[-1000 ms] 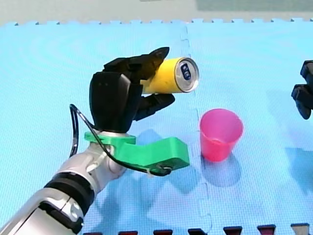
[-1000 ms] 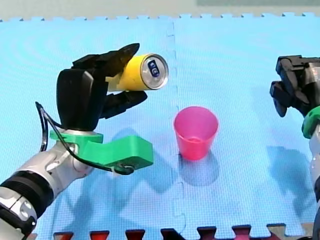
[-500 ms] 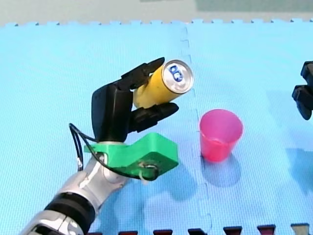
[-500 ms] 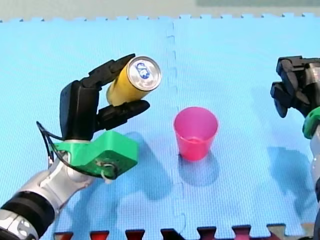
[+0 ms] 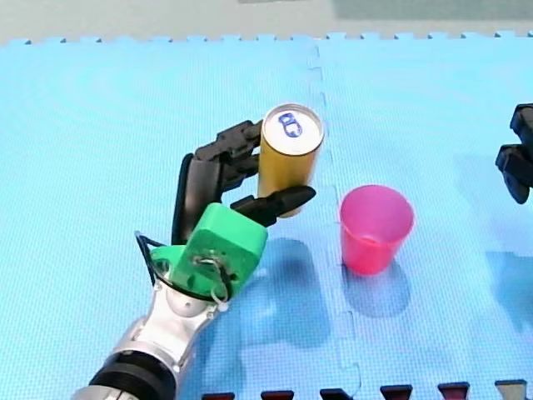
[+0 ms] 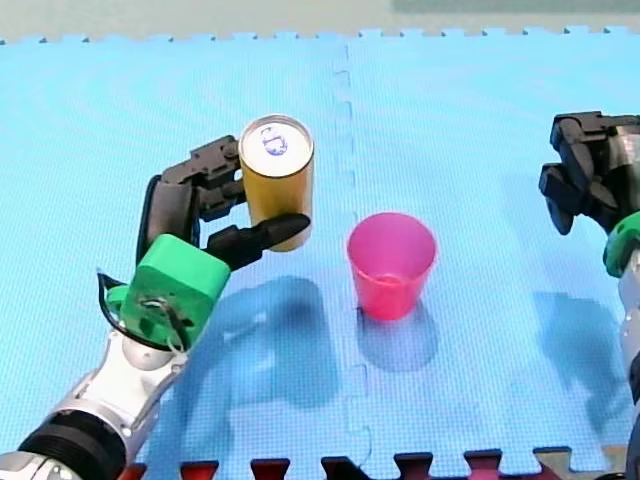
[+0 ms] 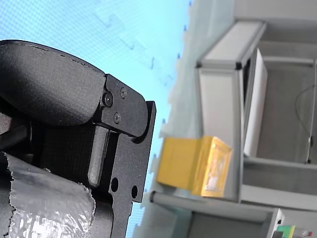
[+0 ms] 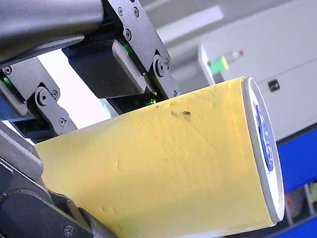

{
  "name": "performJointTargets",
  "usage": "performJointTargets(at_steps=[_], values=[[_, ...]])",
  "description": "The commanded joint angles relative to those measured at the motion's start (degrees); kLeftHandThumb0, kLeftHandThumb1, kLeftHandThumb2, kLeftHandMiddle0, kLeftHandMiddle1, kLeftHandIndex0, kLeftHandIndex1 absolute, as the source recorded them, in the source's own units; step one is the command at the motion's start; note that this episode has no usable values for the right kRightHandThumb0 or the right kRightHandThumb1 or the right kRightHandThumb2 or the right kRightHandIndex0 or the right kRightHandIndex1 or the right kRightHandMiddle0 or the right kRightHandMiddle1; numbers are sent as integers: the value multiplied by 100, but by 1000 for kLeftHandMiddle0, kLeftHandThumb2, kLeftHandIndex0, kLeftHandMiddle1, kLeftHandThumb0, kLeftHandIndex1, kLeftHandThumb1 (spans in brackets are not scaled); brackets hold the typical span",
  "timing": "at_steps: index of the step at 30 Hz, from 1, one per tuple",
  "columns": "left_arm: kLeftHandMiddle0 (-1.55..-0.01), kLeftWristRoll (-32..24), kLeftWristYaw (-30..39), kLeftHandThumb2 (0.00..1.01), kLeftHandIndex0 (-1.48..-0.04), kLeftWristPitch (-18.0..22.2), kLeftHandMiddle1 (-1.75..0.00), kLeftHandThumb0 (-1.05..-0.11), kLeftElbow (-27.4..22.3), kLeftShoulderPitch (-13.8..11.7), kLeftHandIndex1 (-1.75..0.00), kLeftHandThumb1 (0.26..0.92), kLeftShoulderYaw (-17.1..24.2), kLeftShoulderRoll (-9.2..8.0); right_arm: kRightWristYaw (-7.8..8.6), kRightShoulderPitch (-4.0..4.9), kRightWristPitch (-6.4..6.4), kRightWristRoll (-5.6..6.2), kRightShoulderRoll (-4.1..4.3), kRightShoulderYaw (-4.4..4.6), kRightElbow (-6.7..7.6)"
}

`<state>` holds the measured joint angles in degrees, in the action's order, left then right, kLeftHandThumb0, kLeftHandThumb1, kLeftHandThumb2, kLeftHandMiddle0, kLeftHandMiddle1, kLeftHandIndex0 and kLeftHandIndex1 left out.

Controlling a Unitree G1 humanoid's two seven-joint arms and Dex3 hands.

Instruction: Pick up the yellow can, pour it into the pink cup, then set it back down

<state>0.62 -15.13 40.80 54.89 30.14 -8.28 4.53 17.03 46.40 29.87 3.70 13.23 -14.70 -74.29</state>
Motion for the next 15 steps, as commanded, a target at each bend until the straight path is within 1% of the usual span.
performJointTargets(at_steps=[1,5,8,15], values=[[-1304,-346,322,0,-1191,0,-29,-349,-373,-224,-4,797,329,76,-41,62,-65,-10,67,1,9],[-1309,-456,566,0,-1192,-258,-25,-344,-693,-464,-3,795,520,196,-56,66,-85,-13,73,8,19],[-1312,-441,673,0,-1192,-370,-23,-342,-847,-579,-3,794,631,258,-61,66,-101,-12,76,10,23],[-1321,-356,844,0,-1195,-552,-20,-337,-947,-829,-2,792,805,345,-57,65,-151,5,70,4,32]])
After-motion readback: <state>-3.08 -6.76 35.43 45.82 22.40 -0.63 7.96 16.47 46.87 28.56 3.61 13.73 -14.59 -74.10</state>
